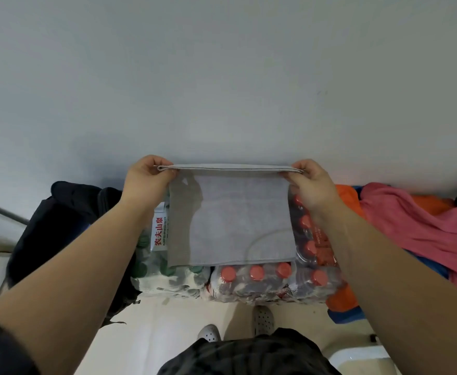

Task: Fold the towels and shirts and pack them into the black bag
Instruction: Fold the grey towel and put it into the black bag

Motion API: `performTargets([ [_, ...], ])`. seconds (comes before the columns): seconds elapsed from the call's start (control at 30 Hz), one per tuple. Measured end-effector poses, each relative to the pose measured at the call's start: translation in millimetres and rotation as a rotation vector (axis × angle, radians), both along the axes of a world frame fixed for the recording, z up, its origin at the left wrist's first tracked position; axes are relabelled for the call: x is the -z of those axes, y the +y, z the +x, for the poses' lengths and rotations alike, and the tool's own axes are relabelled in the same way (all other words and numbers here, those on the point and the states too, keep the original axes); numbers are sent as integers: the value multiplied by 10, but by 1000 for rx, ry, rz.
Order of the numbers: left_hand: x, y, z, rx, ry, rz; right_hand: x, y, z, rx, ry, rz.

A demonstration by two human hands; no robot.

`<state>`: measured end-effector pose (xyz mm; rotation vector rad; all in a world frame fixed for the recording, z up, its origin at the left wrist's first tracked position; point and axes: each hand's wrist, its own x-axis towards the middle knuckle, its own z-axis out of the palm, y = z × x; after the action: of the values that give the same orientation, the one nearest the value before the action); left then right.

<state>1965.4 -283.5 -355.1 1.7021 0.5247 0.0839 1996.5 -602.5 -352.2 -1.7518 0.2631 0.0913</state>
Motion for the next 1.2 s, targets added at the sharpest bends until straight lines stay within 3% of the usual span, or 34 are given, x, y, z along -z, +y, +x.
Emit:
performTargets([
  [0.27,25,-106,-673,-76,60,-31,-47,-207,-548,-75,65,-48],
  [0.4,127,-238,-1102,-111,93,-37,67,-360,-858,-164,34,-244],
  [0.53,360,-288,-1338,-61,191,207,291,-445,-1066,-261,-1,-495],
  [0.77,489,-255,-1415,282,256,771,416,-401,-1155,-545,67,-969],
  [0.87,448,-304,-1331,302,174,1048,294,-289,-1112,-513,-110,-1021],
  [0.97,421,-451,-1149,345,7,1133,243,-43,-941,-491,-325,-948],
  [1.2,766,-656,-792,649,218,1167,650,524,-620,-817,-88,-1207],
])
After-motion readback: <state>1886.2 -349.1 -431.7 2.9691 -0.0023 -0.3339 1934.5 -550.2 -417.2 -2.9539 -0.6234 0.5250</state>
